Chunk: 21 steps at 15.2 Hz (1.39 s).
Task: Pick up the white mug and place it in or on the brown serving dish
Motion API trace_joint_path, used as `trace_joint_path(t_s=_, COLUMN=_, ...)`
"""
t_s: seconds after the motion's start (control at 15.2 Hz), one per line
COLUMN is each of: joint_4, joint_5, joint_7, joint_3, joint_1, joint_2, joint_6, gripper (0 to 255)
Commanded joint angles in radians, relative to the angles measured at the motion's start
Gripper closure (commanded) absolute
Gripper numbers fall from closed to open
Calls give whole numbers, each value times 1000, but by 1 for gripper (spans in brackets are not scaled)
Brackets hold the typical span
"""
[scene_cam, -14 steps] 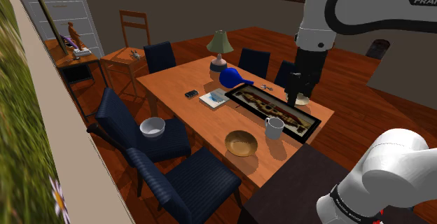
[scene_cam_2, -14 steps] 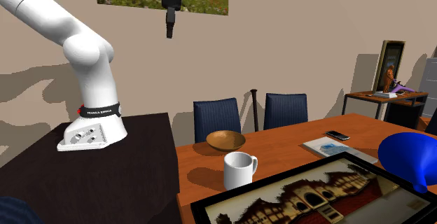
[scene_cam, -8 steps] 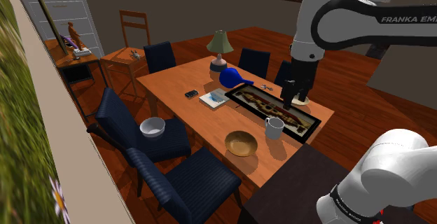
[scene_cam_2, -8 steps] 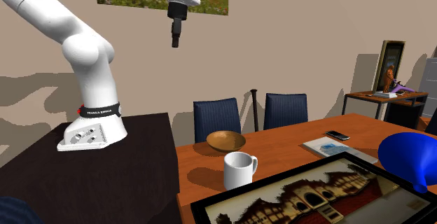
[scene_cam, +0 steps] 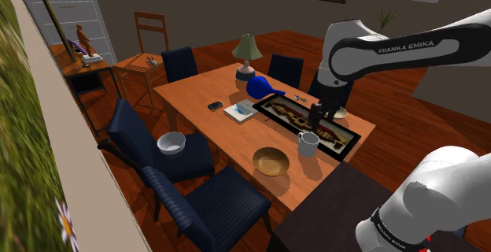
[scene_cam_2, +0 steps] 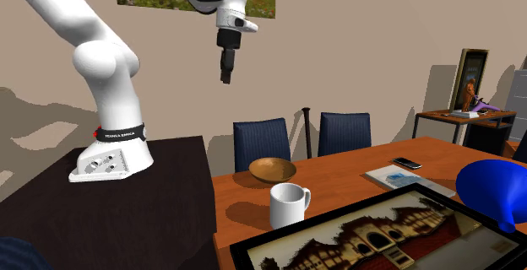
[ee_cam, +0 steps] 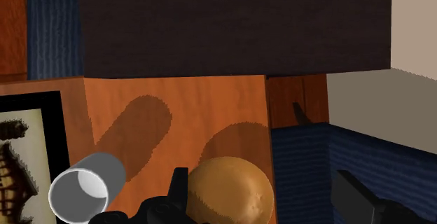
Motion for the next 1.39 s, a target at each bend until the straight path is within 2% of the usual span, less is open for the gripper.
trace_joint_path(t_s=0.0, joint_4=-11, joint_5=-17, joint_7=-25, joint_3=-21, joint_1=-14, joint_2=62, joint_6=75, gripper=0)
trace_joint_path(t_s=0.66, joint_4=31, joint_5=-55, joint_7=-145, joint_3=-116, joint_1=-66, joint_2=428, joint_6=401, gripper=0)
trace_joint_path(t_s=1.32, joint_4=216, joint_5=15, joint_7=-297, joint_3=-157, joint_1=-126, joint_2=840, joint_6=630, gripper=0)
